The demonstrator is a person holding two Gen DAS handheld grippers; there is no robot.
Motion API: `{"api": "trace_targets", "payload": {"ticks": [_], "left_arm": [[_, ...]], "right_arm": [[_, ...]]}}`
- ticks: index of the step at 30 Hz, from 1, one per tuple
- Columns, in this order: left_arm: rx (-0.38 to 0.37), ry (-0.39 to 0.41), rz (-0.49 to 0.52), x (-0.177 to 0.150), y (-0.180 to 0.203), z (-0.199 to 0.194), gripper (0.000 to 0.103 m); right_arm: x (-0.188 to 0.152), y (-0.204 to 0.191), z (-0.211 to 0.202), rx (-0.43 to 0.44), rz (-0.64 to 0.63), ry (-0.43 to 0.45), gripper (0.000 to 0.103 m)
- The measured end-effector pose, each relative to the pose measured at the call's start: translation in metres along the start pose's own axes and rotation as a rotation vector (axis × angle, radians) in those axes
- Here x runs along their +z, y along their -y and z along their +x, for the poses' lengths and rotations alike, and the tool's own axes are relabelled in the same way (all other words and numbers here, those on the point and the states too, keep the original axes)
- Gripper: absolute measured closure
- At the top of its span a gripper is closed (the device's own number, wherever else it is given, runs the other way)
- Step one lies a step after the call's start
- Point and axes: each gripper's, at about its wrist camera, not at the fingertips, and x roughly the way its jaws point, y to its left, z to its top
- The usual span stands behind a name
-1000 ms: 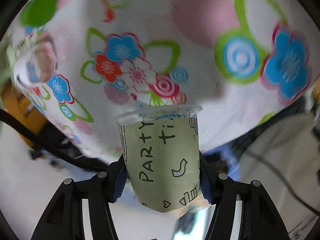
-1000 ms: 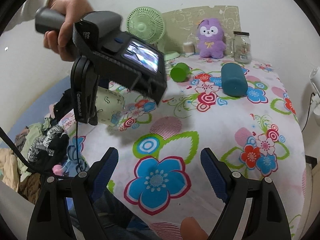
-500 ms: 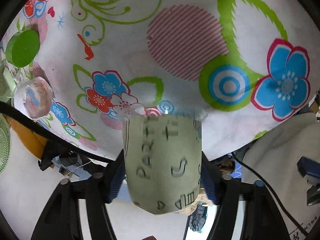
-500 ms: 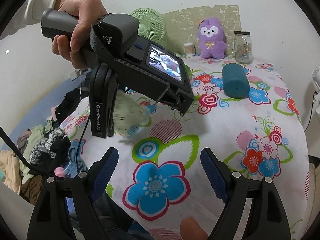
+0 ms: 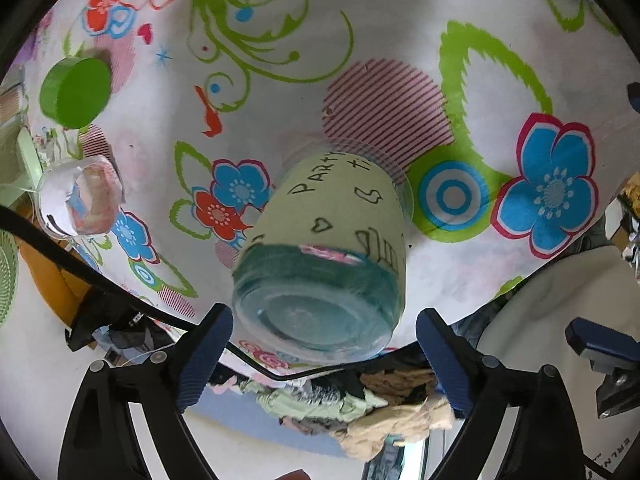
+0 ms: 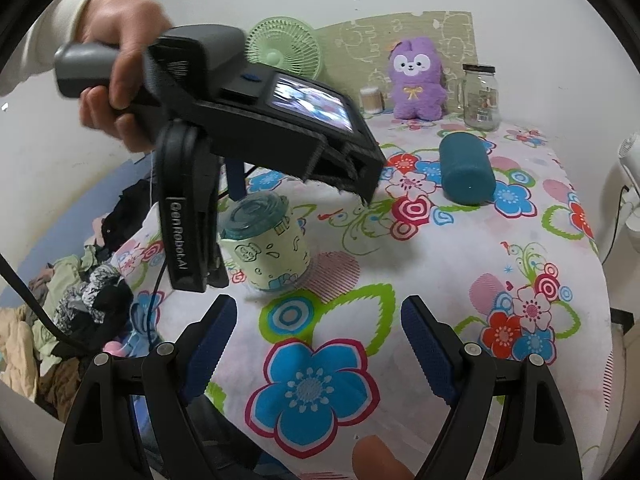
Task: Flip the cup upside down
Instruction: 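Lower the inverted cup onto the tablecloth and open the left gripper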
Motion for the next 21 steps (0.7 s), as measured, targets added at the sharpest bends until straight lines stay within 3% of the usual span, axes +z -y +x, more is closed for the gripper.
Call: {"api": "trace_targets", "payload": {"ticks": [21], "left_arm": [[-0.172,0.438,-0.239,-0.078,-0.029,-0.04,0.004]], "right_arm": [[0.026,-0.023,-0.009,-0.105,-0.008,0.007,0.017]]}}
